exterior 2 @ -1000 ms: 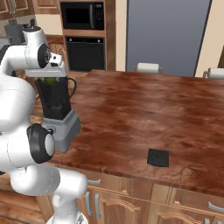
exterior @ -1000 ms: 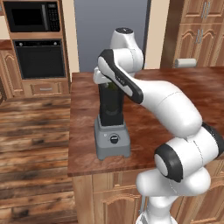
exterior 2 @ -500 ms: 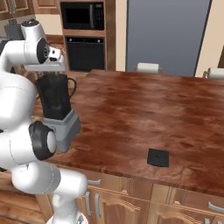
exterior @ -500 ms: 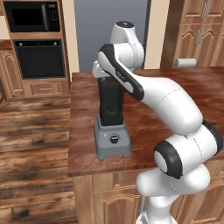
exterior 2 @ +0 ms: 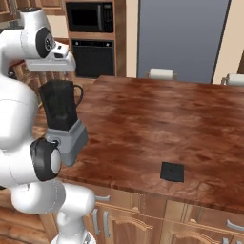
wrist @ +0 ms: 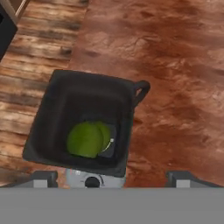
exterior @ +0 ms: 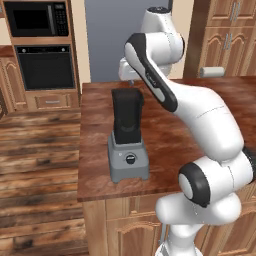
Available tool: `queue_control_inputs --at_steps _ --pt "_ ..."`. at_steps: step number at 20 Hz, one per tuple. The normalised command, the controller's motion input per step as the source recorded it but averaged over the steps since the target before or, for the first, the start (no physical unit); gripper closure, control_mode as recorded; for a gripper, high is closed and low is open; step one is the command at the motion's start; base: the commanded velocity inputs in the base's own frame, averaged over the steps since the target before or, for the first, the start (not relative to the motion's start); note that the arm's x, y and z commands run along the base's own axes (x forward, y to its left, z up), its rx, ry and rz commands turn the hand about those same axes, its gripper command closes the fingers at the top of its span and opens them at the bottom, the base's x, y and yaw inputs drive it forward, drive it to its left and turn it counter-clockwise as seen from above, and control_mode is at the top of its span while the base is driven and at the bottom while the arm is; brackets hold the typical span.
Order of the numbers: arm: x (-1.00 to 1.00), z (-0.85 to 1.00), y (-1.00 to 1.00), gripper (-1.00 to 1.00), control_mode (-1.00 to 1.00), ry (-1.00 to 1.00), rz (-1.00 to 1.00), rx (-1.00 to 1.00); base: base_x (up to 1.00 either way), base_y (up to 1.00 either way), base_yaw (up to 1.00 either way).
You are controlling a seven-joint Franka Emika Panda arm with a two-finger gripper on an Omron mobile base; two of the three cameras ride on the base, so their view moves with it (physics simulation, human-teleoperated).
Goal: Grab the limes from the fridge, place them in the blender, close the lid, and turn on the blender to create a marinade.
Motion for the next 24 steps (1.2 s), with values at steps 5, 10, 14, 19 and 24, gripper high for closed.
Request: queue_control_inputs --at_steps 5,10,14,19,24 --pt "-1.0 -0.39 -1.0 -1.0 -1.0 -0.1 0.0 0.0 0.0 0.0 0.0" --pt "-1.0 -0.47 -1.0 -1.0 -1.0 -0.02 -0.01 0.0 0.0 0.0 0.0" --pt "-0.87 -0.47 -1.0 -1.0 -1.0 0.02 -0.02 -0.05 0.0 0.0 0.0" --pt "-0.27 -0.49 -1.0 -1.0 -1.0 0.11 0.0 -0.11 0.0 0.0 0.0" --pt "0.13 -0.5 -1.0 -1.0 -1.0 0.19 0.0 -0.13 0.0 0.0 0.0"
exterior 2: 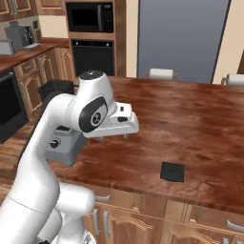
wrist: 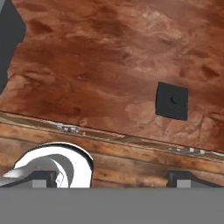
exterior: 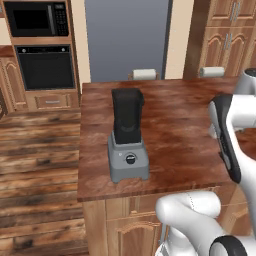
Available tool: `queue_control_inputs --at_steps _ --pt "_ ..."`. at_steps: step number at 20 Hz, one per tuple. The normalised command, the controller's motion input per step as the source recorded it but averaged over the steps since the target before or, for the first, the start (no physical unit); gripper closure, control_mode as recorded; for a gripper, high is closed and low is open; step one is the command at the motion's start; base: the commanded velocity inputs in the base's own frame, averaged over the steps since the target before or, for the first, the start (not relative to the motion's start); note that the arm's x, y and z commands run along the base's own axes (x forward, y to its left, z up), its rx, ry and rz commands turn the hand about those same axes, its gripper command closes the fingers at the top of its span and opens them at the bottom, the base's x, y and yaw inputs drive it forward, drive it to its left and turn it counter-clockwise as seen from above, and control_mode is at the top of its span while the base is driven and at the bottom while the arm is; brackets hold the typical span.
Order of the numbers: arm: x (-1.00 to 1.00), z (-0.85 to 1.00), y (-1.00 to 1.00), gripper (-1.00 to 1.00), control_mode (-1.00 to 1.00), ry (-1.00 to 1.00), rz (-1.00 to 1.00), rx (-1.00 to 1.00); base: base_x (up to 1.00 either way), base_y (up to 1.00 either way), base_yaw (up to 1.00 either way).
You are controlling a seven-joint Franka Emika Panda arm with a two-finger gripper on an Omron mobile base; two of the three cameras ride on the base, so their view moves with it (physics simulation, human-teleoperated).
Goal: Grab the limes from the fridge, place them in the blender, close the lid, and turn on the blender to create a marinade.
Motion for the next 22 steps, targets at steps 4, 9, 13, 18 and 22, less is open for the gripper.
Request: queue_control_inputs --at_steps 4,9,13,18,22 --pt "0.42 -0.59 -1.0 -1.0 -1.0 0.19 0.0 -0.08 0.0 0.0 0.0" --pt "0.44 -0.81 -1.0 -1.0 -1.0 0.18 -0.01 -0.01 0.0 0.0 0.0" --pt "0.71 -0.86 -1.0 -1.0 -1.0 0.21 -0.01 0.08 0.0 0.0 0.0" --pt "0.57 -0.51 -0.98 -1.0 -1.0 0.16 -0.14 0.23 0.0 0.0 0.0" --pt "0.0 -0.01 -0.17 -1.0 -1.0 0.0 -0.02 0.05 0.0 0.0 0.0"
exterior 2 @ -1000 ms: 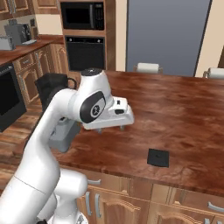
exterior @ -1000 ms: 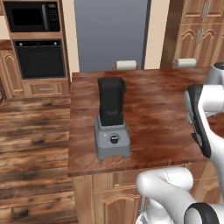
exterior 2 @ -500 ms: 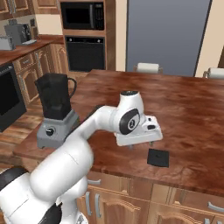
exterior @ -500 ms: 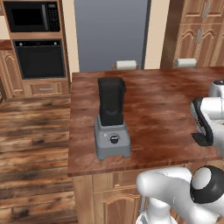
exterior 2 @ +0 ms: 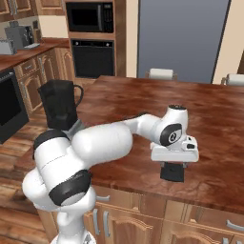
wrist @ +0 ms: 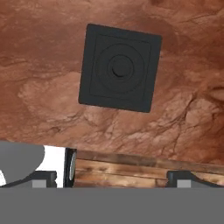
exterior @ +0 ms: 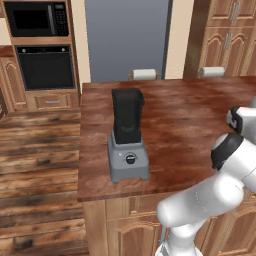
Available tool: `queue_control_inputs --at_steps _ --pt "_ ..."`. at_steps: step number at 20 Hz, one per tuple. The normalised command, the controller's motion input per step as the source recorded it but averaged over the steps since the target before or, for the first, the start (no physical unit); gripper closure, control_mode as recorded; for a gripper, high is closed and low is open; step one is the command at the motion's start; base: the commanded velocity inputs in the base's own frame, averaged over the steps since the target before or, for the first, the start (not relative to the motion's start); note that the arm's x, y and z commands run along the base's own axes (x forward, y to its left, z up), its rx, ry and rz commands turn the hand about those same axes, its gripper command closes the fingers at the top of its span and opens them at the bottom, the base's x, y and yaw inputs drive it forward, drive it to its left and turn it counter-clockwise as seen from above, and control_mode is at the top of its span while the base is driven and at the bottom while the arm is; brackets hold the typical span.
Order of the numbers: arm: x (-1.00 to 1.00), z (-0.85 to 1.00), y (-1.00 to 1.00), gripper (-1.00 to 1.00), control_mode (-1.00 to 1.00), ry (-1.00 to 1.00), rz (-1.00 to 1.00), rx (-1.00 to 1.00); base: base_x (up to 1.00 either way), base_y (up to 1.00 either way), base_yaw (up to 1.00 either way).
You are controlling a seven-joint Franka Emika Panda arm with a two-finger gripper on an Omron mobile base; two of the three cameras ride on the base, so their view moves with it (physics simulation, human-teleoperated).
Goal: Grab the limes from the fridge, place them in the blender, close the lid, and turn on the blender to create a marinade.
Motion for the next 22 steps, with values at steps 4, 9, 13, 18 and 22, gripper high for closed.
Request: queue_control_inputs --at_steps 4,9,13,18,22 --pt "0.1 -0.2 0.0 -1.0 -1.0 -0.1 0.0 0.0 0.0 0.0 0.0" --pt "0.25 -0.42 0.0 -1.0 -1.0 -0.21 -0.05 0.0 0.0 0.0 0.0" --pt "0.19 -0.3 0.0 -1.0 -1.0 -0.09 -0.12 0.0 0.0 0.0 0.0" --pt "0.21 -0.25 0.01 -1.0 -1.0 0.02 -0.13 0.0 0.0 0.0 0.0" --pt "0.23 -0.02 0.0 -1.0 -1.0 0.15 -0.15 0.0 0.0 0.0 0.0"
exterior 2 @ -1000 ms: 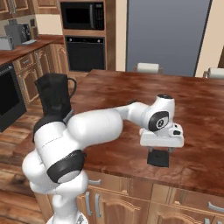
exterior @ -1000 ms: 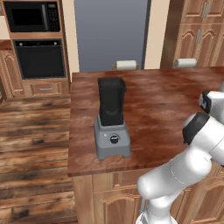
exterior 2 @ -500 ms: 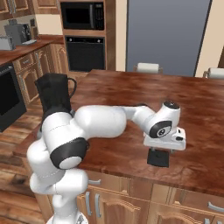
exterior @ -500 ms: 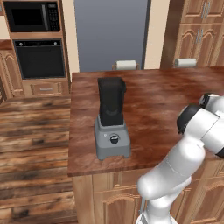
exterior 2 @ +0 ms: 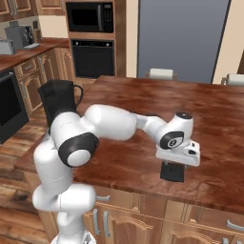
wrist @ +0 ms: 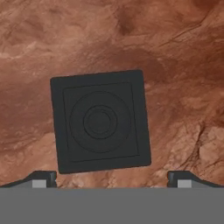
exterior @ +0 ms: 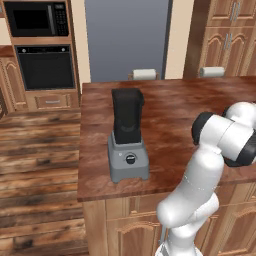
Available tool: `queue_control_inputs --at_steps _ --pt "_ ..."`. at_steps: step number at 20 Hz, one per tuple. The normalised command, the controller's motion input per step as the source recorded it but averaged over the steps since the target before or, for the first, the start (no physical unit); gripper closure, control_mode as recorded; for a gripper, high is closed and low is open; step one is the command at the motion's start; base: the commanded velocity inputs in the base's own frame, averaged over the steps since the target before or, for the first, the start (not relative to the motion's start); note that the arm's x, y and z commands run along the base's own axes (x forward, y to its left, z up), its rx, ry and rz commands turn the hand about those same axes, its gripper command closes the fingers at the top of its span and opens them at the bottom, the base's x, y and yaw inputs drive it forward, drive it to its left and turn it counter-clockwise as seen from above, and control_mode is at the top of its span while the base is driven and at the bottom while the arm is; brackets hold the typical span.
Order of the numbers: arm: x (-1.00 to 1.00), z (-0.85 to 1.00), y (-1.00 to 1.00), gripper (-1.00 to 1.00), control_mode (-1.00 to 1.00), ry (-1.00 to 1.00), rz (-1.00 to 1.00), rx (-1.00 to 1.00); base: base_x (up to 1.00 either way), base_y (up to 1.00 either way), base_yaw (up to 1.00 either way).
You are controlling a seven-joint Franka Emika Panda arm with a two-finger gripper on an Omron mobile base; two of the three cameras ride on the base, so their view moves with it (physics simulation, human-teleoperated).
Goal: Grab the limes from the fridge, place them in the blender, close the lid, and turn on the blender to create a marinade.
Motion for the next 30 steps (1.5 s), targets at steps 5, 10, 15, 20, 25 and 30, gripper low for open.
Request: queue_control_inputs --at_steps 5,10,15,20,25,30 --pt "0.2 -0.26 0.02 -1.0 -1.0 0.06 -0.07 0.0 0.0 0.0 0.0" --pt "0.03 -0.43 0.01 -1.0 -1.0 0.02 -0.03 0.0 0.0 0.0 0.0" --pt "0.21 -0.21 0.0 -1.0 -1.0 0.0 0.0 0.0 0.0 0.0 0.0" --pt "0.25 -0.1 0.0 -1.0 -1.0 0.0 0.0 0.0 0.0 0.0 0.0" --pt "0.0 -0.31 0.0 -1.0 -1.0 0.02 0.0 0.0 0.0 0.0 0.0" --pt "-0.16 -0.3 0.02 -1.0 -1.0 0.01 0.0 -0.02 0.0 0.0 0.0"
